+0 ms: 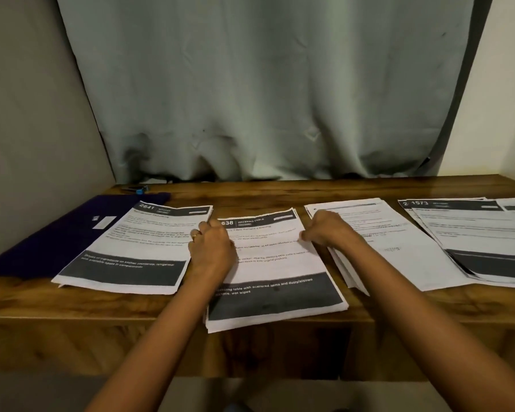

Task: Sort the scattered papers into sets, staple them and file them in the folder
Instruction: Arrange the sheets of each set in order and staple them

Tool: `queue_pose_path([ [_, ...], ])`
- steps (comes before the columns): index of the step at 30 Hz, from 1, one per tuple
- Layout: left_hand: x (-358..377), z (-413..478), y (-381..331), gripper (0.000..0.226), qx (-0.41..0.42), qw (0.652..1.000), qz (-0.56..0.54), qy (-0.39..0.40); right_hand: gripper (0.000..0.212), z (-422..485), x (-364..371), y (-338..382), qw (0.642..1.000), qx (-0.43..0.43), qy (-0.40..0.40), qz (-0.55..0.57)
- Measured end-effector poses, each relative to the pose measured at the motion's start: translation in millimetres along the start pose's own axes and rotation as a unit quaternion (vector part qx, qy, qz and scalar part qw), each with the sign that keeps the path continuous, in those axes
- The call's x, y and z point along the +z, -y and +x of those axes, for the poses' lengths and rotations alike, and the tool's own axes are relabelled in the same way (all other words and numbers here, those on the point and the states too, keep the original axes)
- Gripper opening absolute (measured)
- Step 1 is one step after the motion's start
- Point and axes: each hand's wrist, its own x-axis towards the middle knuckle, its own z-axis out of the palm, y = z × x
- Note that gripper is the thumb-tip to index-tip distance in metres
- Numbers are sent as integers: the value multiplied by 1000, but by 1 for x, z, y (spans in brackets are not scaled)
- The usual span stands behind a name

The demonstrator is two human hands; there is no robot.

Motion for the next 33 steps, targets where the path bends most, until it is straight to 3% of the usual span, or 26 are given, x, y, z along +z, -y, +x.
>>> queue_pose_path([
  [3,-12,20,-8,45,54,998,-12,-6,25,14,-15,1,998,-1,-50,27],
  [5,-10,39,-16,45,96,992,-69,39,27,23,-15,2,995,-22,-70,62],
  [8,5,56,-31,45,139,978,-130,82,31,33,-3,0,993,-73,-41,85],
  [12,32,62,-37,54,141,971,-151,121,41,43,11,-6,993,-98,26,69],
  [19,69,67,-29,52,160,975,-89,126,56,63,33,-24,990,-76,6,122],
  [25,69,68,-27,59,153,975,-101,128,41,71,39,-26,981,-93,-27,166],
  [29,63,65,-27,65,95,960,-226,132,41,73,36,-29,980,-124,-45,150],
  [33,48,58,-32,54,46,907,-399,129,45,68,22,-32,970,-202,11,133],
])
